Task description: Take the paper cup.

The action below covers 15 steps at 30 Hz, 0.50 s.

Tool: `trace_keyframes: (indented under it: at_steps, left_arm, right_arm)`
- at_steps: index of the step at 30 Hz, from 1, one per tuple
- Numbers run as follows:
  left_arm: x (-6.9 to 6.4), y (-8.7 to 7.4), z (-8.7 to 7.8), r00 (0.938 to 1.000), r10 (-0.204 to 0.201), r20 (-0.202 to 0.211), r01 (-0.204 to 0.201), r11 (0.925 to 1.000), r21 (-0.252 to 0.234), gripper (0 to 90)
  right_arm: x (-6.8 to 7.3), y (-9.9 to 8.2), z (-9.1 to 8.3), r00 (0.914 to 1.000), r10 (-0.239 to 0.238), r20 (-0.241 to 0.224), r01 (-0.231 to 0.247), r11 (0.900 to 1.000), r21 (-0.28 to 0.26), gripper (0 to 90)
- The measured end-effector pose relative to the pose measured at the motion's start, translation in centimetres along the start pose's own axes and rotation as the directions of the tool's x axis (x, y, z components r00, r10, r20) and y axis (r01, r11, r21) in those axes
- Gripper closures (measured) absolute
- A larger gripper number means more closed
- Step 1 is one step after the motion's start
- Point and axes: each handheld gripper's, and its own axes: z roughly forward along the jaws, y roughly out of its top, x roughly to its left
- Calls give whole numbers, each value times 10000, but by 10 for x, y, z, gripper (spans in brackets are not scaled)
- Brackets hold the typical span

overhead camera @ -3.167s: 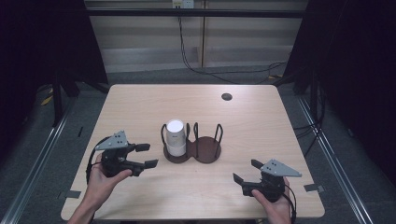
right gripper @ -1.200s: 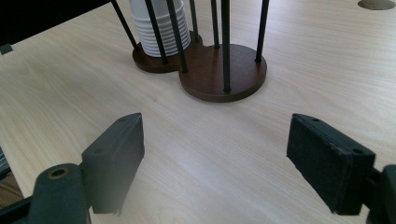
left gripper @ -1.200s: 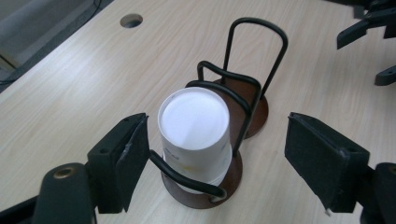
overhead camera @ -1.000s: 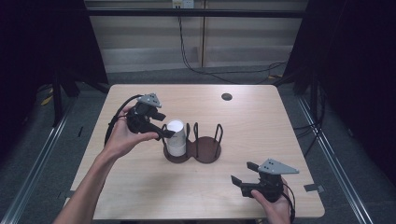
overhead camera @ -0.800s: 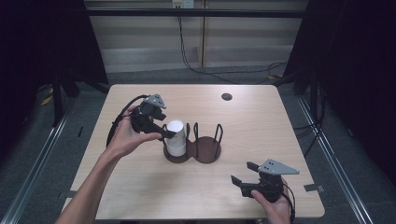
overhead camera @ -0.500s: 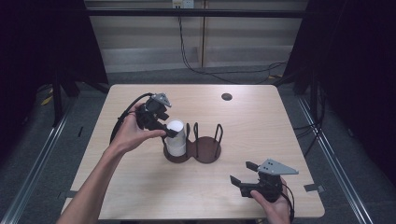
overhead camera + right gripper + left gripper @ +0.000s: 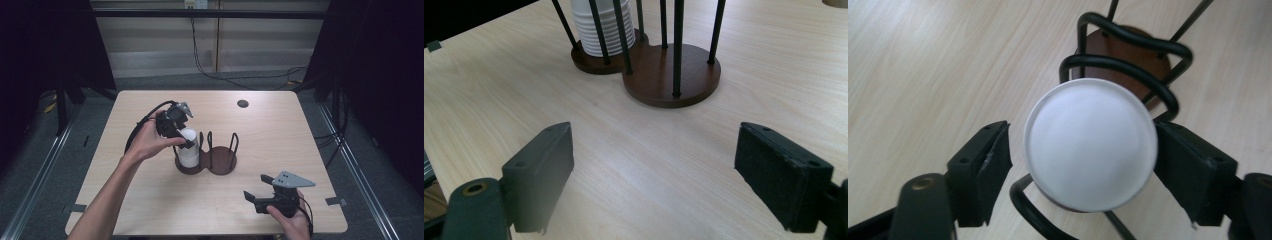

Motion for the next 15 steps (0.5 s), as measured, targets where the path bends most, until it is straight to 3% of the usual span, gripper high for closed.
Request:
trace_keyframes:
  at_steps: [8,15]
  left_arm:
    - [2,4,8,9993,173,332,-188,9989,431,321]
    - [3,6,11,9991,39,421,-65,9982,603,299]
  right_arm:
    - [-1,0,-1,9999,107,-5,-107,9999,-39,152]
    - [0,0,-1,10000,54,-64,-54,10000,3,150]
